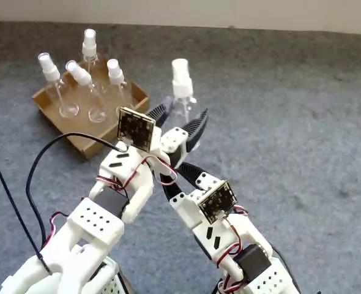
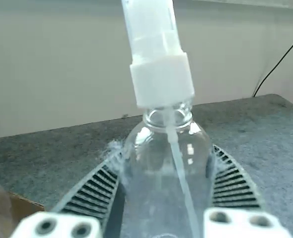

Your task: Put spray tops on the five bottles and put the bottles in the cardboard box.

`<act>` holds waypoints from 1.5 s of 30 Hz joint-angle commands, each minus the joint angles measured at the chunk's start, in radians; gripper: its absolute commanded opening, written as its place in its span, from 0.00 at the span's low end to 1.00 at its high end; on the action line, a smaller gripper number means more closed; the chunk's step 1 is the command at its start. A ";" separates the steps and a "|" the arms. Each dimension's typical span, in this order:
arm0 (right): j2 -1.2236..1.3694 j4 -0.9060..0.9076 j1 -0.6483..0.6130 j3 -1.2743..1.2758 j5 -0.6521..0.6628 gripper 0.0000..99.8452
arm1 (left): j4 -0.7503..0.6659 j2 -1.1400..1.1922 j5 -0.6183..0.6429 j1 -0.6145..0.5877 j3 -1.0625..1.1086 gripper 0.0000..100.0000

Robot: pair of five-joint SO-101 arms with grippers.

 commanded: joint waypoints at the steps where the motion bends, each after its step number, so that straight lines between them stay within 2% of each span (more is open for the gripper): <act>1: -0.008 -0.021 0.018 0.136 0.006 0.00 | -0.028 0.002 0.012 0.025 -0.064 0.02; 7: -0.007 -0.021 0.154 0.136 0.008 0.00 | 0.103 -0.059 0.014 0.027 -0.058 0.02; 13: -0.005 -0.021 0.185 0.136 0.008 0.00 | 0.219 -0.188 0.015 0.027 -0.031 0.02; 24: -0.008 -0.021 0.177 0.136 0.002 0.00 | 0.216 -0.329 0.021 0.031 0.065 0.02; 28: -0.007 0.010 0.177 0.136 0.003 0.00 | 0.219 -0.332 0.124 0.041 0.068 0.02; 45: -0.007 0.054 0.182 0.136 0.008 0.00 | 0.222 -0.334 0.129 0.042 0.139 0.02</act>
